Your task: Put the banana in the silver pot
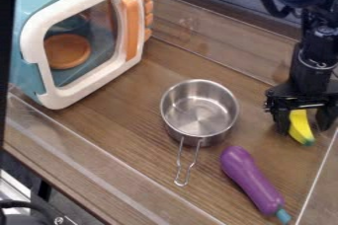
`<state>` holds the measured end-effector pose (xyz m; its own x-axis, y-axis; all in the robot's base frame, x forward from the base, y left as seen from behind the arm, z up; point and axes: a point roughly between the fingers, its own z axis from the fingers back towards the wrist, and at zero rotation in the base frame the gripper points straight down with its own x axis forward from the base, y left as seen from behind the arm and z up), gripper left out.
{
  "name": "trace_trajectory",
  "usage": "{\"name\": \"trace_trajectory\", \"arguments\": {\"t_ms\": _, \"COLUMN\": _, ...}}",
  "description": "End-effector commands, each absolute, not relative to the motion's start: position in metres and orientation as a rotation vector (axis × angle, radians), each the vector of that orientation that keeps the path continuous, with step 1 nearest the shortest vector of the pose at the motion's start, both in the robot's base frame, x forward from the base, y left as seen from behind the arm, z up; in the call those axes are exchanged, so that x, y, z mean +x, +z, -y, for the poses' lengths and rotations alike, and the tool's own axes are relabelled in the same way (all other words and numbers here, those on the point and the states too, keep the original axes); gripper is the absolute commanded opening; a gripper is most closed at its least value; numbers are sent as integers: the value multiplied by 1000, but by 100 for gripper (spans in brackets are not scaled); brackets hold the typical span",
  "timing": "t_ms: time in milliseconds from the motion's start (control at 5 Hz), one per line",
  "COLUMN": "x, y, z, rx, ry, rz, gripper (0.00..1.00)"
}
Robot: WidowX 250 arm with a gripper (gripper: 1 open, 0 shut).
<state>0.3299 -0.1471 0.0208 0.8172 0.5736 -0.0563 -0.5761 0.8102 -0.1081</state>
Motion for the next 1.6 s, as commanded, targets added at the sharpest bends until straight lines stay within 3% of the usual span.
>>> {"name": "trace_trajectory", "arguments": {"t_ms": 0, "x": 325, "y": 23, "z": 155, "rx": -117, "ry": 633, "rz": -13, "gripper": 100}}
{"name": "trace_trajectory", "arguments": {"t_ms": 400, "x": 322, "y": 26, "z": 141, "rx": -93, "ry": 705, "rz": -16, "gripper": 100}}
{"name": "trace_trajectory", "arguments": {"t_ms": 1000, "x": 314, "y": 36, "z": 157, "rx": -69, "ry": 625, "rz": -28, "gripper": 100}}
{"name": "trace_trajectory", "arguments": {"t_ms": 1200, "x": 314, "y": 40, "z": 153, "rx": -68, "ry": 616, "rz": -27, "gripper": 0}}
{"name": "trace_trajectory", "arguments": {"t_ms": 1400, "x": 312, "y": 51, "z": 148, "rx": -51, "ry": 596, "rz": -33, "gripper": 0}}
